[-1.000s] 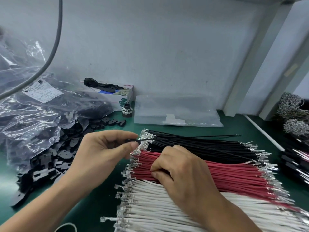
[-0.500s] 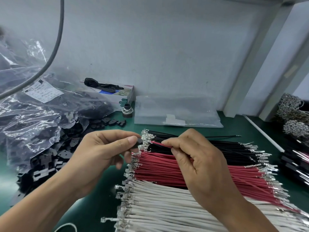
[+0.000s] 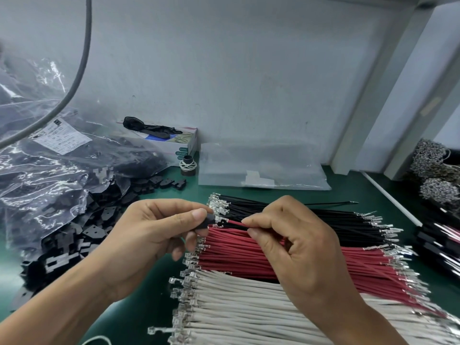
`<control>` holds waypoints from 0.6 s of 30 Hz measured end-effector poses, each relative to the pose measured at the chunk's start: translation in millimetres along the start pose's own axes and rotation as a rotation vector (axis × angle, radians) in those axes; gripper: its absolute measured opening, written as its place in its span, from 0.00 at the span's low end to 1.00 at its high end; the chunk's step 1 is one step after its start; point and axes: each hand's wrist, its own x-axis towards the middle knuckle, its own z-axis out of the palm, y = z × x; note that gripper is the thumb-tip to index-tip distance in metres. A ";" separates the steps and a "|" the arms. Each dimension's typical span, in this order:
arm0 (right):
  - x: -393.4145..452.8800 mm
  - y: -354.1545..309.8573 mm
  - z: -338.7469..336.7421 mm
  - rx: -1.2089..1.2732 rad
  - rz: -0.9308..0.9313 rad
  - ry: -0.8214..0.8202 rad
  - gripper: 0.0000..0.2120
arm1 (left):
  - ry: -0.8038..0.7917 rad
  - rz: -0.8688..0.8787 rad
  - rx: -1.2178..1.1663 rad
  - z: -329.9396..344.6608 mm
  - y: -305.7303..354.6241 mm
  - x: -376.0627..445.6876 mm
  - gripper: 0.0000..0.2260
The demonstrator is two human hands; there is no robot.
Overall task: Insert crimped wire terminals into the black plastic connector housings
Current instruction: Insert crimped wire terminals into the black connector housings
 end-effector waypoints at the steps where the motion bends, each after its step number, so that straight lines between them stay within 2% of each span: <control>1: -0.2 -0.1 -0.1 -0.002 -0.001 0.003 0.06 | -0.002 -0.003 -0.001 0.1 0.0 0.0 0.20; 12: -2.4 0.2 0.3 0.004 0.008 0.043 0.06 | -0.024 -0.020 -0.040 2.1 2.6 -1.0 0.20; 18: -2.4 -0.9 0.9 0.025 0.006 -0.010 0.08 | -0.028 -0.029 -0.049 1.9 2.2 -1.2 0.21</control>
